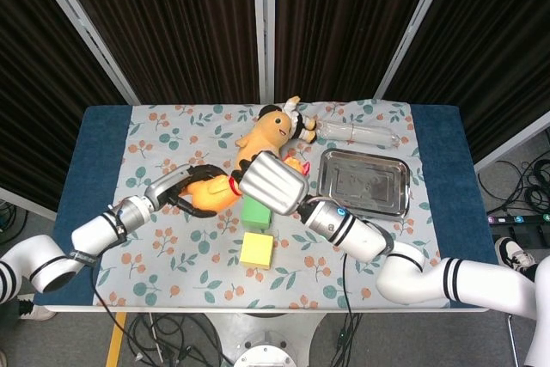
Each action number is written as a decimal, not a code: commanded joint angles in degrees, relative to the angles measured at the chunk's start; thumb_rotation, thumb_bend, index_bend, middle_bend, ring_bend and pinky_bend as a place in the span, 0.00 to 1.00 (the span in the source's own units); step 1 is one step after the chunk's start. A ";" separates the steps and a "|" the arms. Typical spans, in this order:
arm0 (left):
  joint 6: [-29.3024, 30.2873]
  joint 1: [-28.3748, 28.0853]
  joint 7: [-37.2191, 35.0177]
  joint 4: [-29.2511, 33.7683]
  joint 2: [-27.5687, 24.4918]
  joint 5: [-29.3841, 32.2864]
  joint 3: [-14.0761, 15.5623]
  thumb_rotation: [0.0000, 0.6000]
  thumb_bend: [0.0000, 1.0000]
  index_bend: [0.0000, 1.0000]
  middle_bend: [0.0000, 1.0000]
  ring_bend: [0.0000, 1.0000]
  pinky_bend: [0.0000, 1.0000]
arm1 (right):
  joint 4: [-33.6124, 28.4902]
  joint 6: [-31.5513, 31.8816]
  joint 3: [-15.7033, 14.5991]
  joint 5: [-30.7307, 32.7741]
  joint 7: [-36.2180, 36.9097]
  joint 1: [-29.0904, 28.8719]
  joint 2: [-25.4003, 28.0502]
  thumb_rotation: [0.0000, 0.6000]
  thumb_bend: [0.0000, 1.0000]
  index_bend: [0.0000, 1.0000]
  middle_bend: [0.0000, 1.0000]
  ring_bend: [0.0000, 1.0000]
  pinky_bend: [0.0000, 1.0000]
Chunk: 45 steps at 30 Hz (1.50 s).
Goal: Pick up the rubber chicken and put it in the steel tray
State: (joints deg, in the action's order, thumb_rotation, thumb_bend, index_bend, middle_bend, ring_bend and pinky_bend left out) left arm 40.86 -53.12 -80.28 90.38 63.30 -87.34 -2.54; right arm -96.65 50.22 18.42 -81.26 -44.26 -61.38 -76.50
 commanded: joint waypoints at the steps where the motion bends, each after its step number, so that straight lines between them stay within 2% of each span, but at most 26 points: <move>1: -0.94 0.70 3.81 -0.24 1.01 3.56 -0.87 1.00 0.37 0.51 0.54 0.51 0.62 | -0.63 0.37 -0.32 0.19 -0.10 -0.11 0.02 1.00 0.15 0.99 0.80 0.75 1.00; 4: -0.89 1.47 6.36 -0.33 1.79 6.15 -1.61 1.00 0.45 0.61 0.65 0.62 0.78 | -1.83 0.95 -0.70 0.25 -0.46 -0.12 0.20 1.00 0.15 0.99 0.80 0.75 1.00; 10: -1.31 2.61 10.39 -0.80 3.05 9.69 -2.89 1.00 0.52 0.73 0.78 0.75 0.92 | -4.71 1.79 -1.75 -0.20 -1.66 -0.14 0.67 1.00 0.15 1.00 0.80 0.75 1.00; 19: -1.81 4.37 14.53 -0.29 4.16 14.47 -5.45 1.00 0.59 0.86 0.92 0.87 1.00 | -6.91 2.39 -3.05 -0.29 -3.98 -0.37 0.47 1.00 0.15 1.00 0.81 0.75 1.00; 23: -2.29 5.13 15.03 0.22 3.90 14.12 -6.01 1.00 0.60 0.87 0.94 0.89 1.00 | -6.23 2.86 -3.01 0.29 -4.25 -0.33 0.64 1.00 0.15 1.00 0.81 0.76 1.00; 25: -2.07 5.72 15.24 0.55 3.78 13.23 -6.09 1.00 0.60 0.83 0.90 0.86 1.00 | -5.64 3.13 -2.85 0.93 -4.05 -0.26 0.72 1.00 0.15 1.00 0.81 0.76 1.00; 27: -1.86 6.31 14.41 1.22 3.44 11.36 -5.88 1.00 0.60 0.66 0.77 0.76 0.91 | -5.05 3.37 -2.71 1.51 -3.92 -0.20 0.77 1.00 0.15 1.00 0.81 0.76 1.00; 29: -1.71 6.77 12.37 1.53 3.08 8.32 -5.43 1.00 0.58 0.41 0.56 0.55 0.70 | -4.31 3.54 -2.61 2.13 -3.55 -0.18 0.72 1.00 0.15 1.00 0.81 0.76 1.00; 32: -0.60 7.27 9.19 0.79 3.13 4.90 -5.07 1.00 0.51 0.26 0.32 0.32 0.50 | -3.22 3.67 -2.53 2.84 -2.94 -0.25 0.49 1.00 0.15 1.00 0.81 0.76 1.00; 35: 1.08 7.75 6.62 0.15 3.32 2.70 -4.85 1.00 0.47 0.23 0.24 0.25 0.45 | -2.15 3.80 -2.53 3.32 -2.55 -0.40 0.15 1.00 0.15 1.00 0.81 0.76 1.00; 39: 2.31 7.74 4.38 -0.11 3.19 0.61 -4.37 1.00 0.39 0.22 0.22 0.22 0.42 | -1.32 4.05 -2.72 3.47 -1.90 -0.59 -0.43 1.00 0.15 1.00 0.81 0.76 1.00; 45: 1.62 6.32 2.45 -0.61 2.86 -1.75 -3.31 1.00 0.37 0.23 0.23 0.22 0.42 | -1.08 4.35 -3.04 3.03 -1.46 -0.88 -0.77 1.00 0.15 1.00 0.81 0.76 1.00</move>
State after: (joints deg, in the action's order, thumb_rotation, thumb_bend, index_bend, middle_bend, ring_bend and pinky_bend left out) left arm 42.69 -46.52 -77.54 89.92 66.24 -88.82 -6.10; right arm -97.72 54.56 15.41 -78.21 -45.73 -62.25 -77.26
